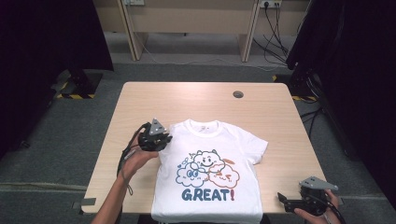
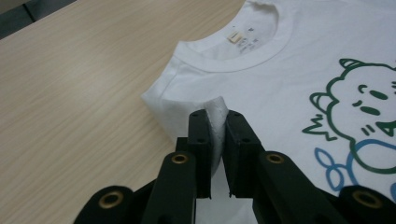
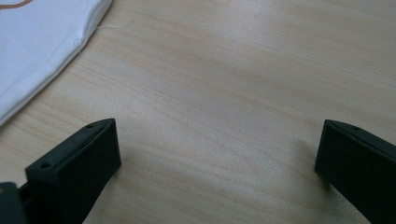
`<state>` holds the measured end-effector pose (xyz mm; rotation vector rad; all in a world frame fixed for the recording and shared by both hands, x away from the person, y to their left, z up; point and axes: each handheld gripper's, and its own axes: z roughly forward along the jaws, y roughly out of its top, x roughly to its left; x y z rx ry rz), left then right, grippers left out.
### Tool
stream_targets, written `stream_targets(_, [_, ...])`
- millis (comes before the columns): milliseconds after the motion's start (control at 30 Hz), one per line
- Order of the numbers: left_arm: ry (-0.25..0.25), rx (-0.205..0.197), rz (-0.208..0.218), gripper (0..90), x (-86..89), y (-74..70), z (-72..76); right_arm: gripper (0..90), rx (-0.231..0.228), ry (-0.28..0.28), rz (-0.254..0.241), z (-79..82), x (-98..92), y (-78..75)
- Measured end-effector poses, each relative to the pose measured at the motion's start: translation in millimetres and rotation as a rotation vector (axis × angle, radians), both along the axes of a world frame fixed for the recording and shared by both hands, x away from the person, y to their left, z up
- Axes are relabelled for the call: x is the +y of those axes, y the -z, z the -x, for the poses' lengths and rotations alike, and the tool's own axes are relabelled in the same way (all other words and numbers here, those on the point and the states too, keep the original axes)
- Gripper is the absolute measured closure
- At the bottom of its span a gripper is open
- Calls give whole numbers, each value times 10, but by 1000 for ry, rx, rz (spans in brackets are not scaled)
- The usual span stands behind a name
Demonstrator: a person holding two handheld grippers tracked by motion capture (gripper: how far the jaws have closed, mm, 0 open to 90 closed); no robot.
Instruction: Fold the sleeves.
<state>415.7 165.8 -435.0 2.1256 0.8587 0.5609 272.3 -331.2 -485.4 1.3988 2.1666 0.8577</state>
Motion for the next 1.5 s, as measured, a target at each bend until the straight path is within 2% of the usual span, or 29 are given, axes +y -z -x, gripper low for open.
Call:
stream_targets(67, [13,6,1,804,-57,10,-1,1,0,0,0,-1,0,0])
stream_targets(167, [28,19,23,795,-114,20,-3,1,0,-1,0,0,-1,0])
stream_targets(267, [60,41,64,761,-162,20,1,2,1,0,0,0,0,0])
stream_targets(367, [99,60,122,689,-175,9,9,1,0,0,0,1,-1,0])
stream_targets(433, [100,66,145,596,-164,-2,13,1,0,-1,0,0,0,0])
stream_targets(467, [98,66,148,578,-146,-12,21,1,0,-1,0,0,0,0])
stream_targets(500, [91,66,147,551,-127,-15,31,1,1,0,-1,1,0,0])
stream_targets(567, [55,82,141,439,-91,-5,53,1,0,-1,0,0,-1,0])
stream_targets(667, [12,87,89,376,-39,64,134,1,1,-1,1,-1,0,-1])
stream_targets(767, [11,100,79,325,-23,158,226,1,1,-1,0,-1,0,-1])
stream_targets(833, [-5,101,53,297,-28,220,294,1,2,0,1,-2,1,-2])
stream_targets(1000, [-66,59,0,307,-37,320,442,1,2,1,1,-1,2,-1])
stream_targets(1067, [-69,28,-11,337,-50,360,539,1,1,1,1,0,2,-1])
stream_targets(1100, [-69,28,-11,395,-50,360,539,1,1,1,1,0,2,-1])
stream_targets(1133, [-69,28,-11,395,-50,360,539,1,2,1,1,-1,3,-2])
stream_targets(1167, [-45,15,3,395,-66,374,618,1,2,1,1,-1,3,-2])
stream_targets(1200, [-45,15,3,457,-66,374,618,1,2,1,1,-1,3,-2])
stream_targets(1233, [-20,-1,2,457,-105,378,669,1,1,1,1,0,3,-1])
stream_targets(1267, [-20,-1,2,515,-105,378,669,1,1,1,1,0,3,-1])
stream_targets(1300, [-20,-1,2,515,-105,378,669,1,2,2,1,0,5,-2])
stream_targets(1333, [-6,-4,-25,515,-153,388,680,1,2,2,1,0,5,-2])
stream_targets(1400, [-6,-4,-25,546,-153,388,680,1,2,2,1,1,6,-2])
stream_targets(1433, [2,12,-40,546,-181,412,640,1,2,2,1,1,6,-2])
stream_targets(1467, [2,12,-40,585,-181,412,640,1,2,2,1,1,6,-2])
stream_targets(1500, [-9,30,-66,585,-200,443,582,1,2,2,1,1,6,-2])
